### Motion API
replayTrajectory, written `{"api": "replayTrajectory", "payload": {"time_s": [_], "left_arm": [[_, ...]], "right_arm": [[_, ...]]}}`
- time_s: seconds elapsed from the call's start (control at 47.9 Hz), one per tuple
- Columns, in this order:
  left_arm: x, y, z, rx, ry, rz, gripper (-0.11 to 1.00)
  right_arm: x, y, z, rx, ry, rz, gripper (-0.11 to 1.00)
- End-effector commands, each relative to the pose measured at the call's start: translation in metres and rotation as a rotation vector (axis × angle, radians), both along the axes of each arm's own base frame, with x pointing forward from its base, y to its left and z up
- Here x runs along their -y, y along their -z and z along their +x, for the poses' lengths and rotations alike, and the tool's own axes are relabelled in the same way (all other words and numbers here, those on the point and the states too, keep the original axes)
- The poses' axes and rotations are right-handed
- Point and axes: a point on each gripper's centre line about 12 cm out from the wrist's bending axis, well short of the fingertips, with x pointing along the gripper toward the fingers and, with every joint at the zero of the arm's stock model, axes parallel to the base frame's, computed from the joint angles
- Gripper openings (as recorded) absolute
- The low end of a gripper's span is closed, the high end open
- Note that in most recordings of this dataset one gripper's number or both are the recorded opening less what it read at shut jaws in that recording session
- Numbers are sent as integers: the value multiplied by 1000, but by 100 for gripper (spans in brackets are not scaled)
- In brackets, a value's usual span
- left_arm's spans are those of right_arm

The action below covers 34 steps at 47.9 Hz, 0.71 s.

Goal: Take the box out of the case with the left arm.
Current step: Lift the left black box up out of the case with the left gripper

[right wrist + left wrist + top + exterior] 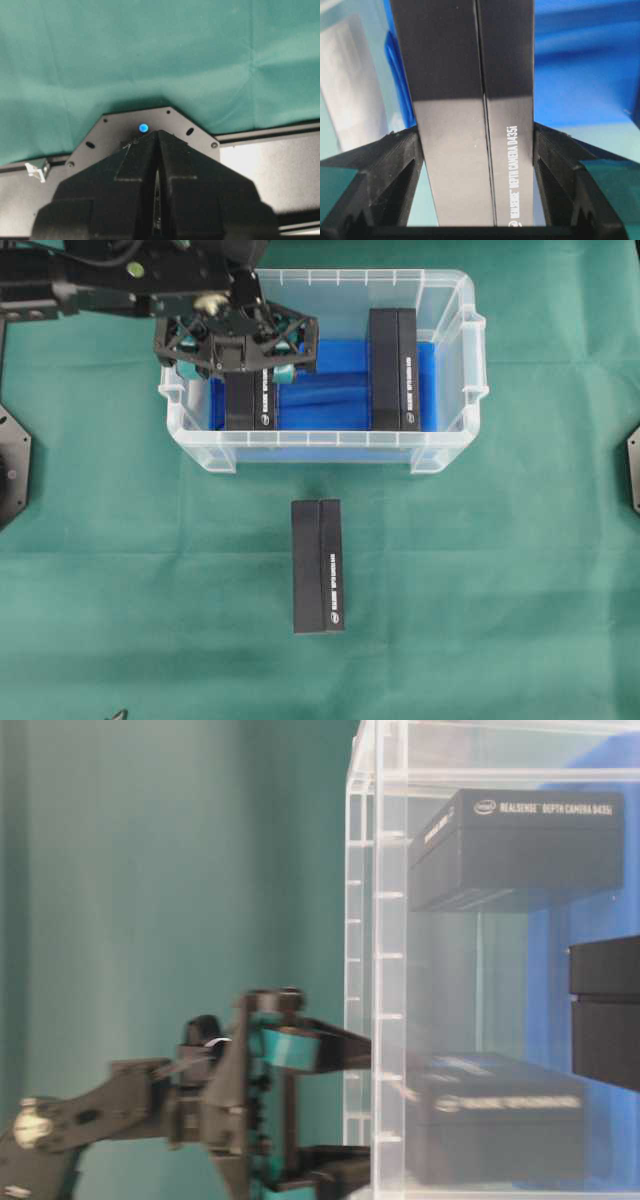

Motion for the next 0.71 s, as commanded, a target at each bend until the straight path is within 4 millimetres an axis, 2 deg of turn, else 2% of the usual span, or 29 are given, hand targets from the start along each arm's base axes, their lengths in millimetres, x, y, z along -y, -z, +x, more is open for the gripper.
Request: {"api": "replayTrajectory", "payload": {"time_s": [0.0,0.313,0.585,0.69], "left_arm": [[-1,-44,-2,85,-5,20,60],[-3,-109,-13,128,-21,31,60],[0,-151,-22,133,-24,30,60],[1,-161,-25,133,-24,32,60]], "right_arm": [[0,-8,2,24,0,1,0],[0,-8,1,26,0,1,0],[0,-8,1,23,0,1,0],[0,-7,1,23,1,1,0]]}}
